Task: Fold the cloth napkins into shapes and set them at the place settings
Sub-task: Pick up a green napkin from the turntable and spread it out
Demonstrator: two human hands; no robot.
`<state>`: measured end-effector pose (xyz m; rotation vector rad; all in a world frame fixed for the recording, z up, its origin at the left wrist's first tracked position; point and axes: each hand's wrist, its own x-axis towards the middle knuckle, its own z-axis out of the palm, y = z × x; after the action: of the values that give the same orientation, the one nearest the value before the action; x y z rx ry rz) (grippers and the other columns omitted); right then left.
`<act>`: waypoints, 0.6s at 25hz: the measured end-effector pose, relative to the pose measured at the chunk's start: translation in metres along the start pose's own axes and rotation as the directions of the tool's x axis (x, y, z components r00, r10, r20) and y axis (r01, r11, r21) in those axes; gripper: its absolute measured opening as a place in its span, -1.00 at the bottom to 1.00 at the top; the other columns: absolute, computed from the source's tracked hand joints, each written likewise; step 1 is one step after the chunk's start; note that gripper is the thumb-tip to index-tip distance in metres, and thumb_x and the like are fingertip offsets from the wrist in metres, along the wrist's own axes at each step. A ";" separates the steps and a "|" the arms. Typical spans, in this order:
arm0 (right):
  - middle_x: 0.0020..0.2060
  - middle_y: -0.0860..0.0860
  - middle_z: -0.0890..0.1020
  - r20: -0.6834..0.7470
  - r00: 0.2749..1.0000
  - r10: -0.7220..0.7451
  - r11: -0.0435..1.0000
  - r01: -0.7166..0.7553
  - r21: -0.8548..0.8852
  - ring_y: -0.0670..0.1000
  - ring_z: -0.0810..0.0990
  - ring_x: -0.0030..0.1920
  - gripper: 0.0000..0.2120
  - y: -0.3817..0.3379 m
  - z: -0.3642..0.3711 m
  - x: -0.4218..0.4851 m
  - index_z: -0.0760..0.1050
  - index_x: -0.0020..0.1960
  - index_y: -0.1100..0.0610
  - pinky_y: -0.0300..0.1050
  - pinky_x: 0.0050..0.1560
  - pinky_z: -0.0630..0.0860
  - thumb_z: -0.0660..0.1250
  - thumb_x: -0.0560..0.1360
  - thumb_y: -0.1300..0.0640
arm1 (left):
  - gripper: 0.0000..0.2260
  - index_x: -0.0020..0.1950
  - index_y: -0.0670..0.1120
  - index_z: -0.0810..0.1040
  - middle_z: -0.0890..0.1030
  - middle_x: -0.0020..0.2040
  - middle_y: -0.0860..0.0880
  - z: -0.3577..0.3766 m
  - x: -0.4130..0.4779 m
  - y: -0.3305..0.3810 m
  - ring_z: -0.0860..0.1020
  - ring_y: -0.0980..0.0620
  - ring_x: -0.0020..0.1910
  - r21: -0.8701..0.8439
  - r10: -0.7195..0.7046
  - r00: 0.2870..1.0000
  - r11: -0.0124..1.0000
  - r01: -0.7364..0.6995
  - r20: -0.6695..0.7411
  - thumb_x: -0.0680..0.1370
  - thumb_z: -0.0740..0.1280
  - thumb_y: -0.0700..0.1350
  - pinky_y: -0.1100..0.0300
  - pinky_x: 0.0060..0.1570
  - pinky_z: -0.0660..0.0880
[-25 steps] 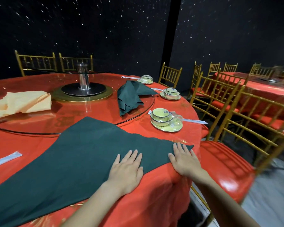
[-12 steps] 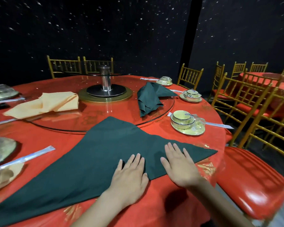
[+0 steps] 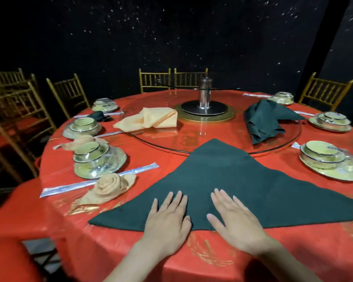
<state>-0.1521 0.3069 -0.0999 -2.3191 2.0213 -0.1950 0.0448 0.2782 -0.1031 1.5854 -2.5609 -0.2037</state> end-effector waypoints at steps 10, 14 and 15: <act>0.43 -0.21 -0.26 0.014 1.000 0.004 1.000 -0.003 -0.025 -0.27 -0.34 0.40 0.18 0.000 0.004 -0.001 -0.19 0.54 -0.02 -0.26 0.42 -0.32 -0.75 0.04 -0.45 | -0.13 0.52 0.18 -0.17 -0.24 0.48 0.19 -0.018 -0.032 -0.106 -0.29 0.14 0.48 0.041 0.121 0.992 0.992 -0.122 0.030 0.25 -0.55 0.41 0.11 0.40 -0.34; 0.43 -0.24 -0.24 -0.007 1.000 -0.023 1.000 0.023 0.011 -0.28 -0.33 0.43 0.09 0.005 0.008 0.001 -0.21 0.53 -0.06 -0.27 0.43 -0.30 -0.68 0.11 -0.49 | -0.29 0.50 0.18 -0.20 -0.29 0.47 0.21 -0.025 -0.040 -0.120 -0.36 0.23 0.45 0.004 0.165 0.986 0.986 -0.165 0.022 0.39 -0.34 0.41 0.20 0.41 -0.36; 0.43 -0.25 -0.24 0.004 0.999 -0.038 0.998 0.037 0.051 -0.30 -0.32 0.42 0.04 0.007 0.007 0.001 -0.22 0.51 -0.09 -0.29 0.43 -0.29 -0.63 0.14 -0.51 | -0.30 0.52 0.17 -0.16 -0.27 0.47 0.22 -0.026 -0.040 -0.118 -0.33 0.24 0.45 -0.005 0.180 0.984 0.984 -0.180 0.008 0.43 -0.23 0.43 0.20 0.42 -0.34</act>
<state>-0.1577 0.3047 -0.1074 -2.3259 1.9482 -0.2388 0.1710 0.2600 -0.1000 1.3438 -2.6882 -0.1977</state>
